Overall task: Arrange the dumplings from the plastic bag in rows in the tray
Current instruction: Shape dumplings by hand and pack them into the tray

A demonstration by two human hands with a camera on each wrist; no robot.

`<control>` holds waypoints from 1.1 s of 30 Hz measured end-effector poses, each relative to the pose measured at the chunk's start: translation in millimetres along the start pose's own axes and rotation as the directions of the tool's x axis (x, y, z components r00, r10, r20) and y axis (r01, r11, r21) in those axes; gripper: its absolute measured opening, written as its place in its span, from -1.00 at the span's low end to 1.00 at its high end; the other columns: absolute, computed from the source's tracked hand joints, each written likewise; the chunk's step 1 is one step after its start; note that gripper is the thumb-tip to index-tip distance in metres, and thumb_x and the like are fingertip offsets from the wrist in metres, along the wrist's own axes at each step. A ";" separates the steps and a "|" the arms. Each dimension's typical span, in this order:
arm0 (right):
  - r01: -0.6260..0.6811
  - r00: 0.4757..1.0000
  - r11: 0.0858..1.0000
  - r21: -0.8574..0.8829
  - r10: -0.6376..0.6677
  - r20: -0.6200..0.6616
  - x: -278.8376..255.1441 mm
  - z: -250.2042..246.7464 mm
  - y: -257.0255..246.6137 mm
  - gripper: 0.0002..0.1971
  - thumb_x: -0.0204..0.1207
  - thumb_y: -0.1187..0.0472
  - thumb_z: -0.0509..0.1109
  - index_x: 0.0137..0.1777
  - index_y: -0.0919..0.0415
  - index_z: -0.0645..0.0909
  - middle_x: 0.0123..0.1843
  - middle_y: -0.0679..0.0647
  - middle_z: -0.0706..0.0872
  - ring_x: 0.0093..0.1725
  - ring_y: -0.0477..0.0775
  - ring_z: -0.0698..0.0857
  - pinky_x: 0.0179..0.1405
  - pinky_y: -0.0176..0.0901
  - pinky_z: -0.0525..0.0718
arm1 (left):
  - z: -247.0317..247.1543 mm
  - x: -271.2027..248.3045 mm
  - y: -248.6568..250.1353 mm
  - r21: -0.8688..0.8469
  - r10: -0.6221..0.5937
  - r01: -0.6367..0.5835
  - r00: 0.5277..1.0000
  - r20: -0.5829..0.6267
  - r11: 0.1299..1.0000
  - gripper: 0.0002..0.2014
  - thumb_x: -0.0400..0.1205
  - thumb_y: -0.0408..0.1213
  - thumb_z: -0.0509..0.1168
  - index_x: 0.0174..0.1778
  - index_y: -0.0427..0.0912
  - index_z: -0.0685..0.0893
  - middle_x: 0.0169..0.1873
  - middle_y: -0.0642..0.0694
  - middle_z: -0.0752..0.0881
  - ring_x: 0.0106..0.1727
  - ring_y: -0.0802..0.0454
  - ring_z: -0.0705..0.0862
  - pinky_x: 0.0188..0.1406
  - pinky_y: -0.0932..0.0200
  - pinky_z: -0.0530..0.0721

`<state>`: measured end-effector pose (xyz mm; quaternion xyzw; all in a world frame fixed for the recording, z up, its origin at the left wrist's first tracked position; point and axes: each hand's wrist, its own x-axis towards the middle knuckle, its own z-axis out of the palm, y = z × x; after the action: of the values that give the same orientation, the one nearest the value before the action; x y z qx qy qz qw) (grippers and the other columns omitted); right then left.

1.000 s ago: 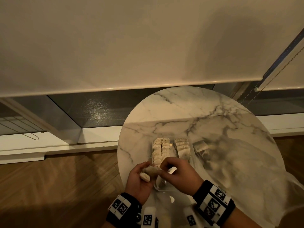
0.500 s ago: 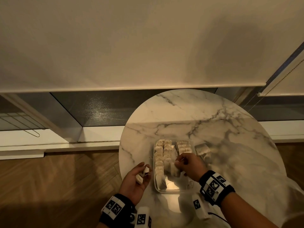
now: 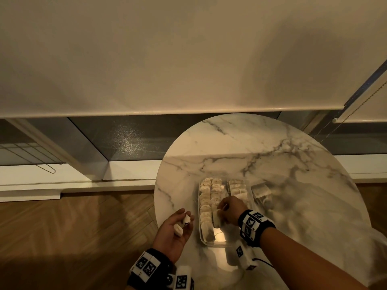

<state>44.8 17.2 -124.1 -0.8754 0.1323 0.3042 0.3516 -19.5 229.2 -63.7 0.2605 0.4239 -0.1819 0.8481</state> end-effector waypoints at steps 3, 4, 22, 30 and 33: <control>-0.002 1.000 1.000 -0.006 0.002 -0.001 5.8 0.7 -2.2 -0.93 0.51 0.18 0.53 -0.15 0.00 0.70 -0.15 0.01 0.81 -0.11 0.00 0.79 0.02 -0.06 0.81 | -0.9 -0.2 0.3 -0.013 -0.005 0.005 1.000 0.002 1.000 -0.88 0.65 -0.51 0.27 0.08 -0.32 0.63 -0.18 -0.31 0.76 -0.05 -0.21 0.73 -0.35 0.10 0.80; -0.002 1.000 1.000 -0.003 0.002 0.001 6.6 0.8 -3.4 -0.94 0.51 0.19 0.53 -0.14 0.02 0.70 -0.15 0.02 0.81 -0.12 0.00 0.80 0.00 -0.08 0.81 | -1.4 0.1 0.3 -0.017 -0.007 0.007 1.000 0.002 1.000 -0.88 0.65 -0.51 0.27 0.07 -0.32 0.62 -0.18 -0.31 0.76 -0.05 -0.21 0.73 -0.36 0.10 0.81; 0.003 0.998 0.992 -0.125 -0.011 -0.061 -3.3 -4.0 5.5 -0.71 0.38 0.17 0.60 0.00 -0.03 0.57 0.03 0.04 0.71 -0.02 0.03 0.70 -0.15 -0.25 0.63 | 8.9 3.3 -2.4 0.005 -0.026 0.026 1.000 -0.001 1.000 -0.87 0.62 -0.51 0.29 0.06 -0.31 0.62 -0.20 -0.31 0.76 -0.07 -0.21 0.72 -0.34 0.10 0.80; -0.084 0.991 0.935 -0.345 0.115 0.072 -6.3 6.0 6.6 -0.49 0.28 0.02 0.67 0.22 0.13 0.68 0.22 0.07 0.74 0.19 0.08 0.72 0.13 -0.15 0.73 | 15.0 6.7 -4.9 0.057 -0.038 0.039 0.999 -0.011 0.998 -0.84 0.64 -0.49 0.27 0.12 -0.30 0.62 -0.13 -0.31 0.74 -0.08 -0.18 0.71 -0.31 0.08 0.80; -0.087 0.991 0.928 -0.361 0.118 0.065 -4.0 7.7 4.0 -0.51 0.30 0.02 0.65 0.22 0.14 0.69 0.20 0.10 0.76 0.16 0.09 0.75 0.12 -0.12 0.75 | 16.7 5.7 -3.9 0.083 -0.034 0.035 0.999 -0.013 0.996 -0.84 0.65 -0.47 0.28 0.12 -0.29 0.63 -0.12 -0.31 0.75 -0.08 -0.17 0.71 -0.22 0.04 0.77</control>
<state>36.5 19.7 -128.2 -0.9029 0.1053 0.3781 0.1755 -7.9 215.6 -61.0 0.2892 0.4254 -0.2123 0.8309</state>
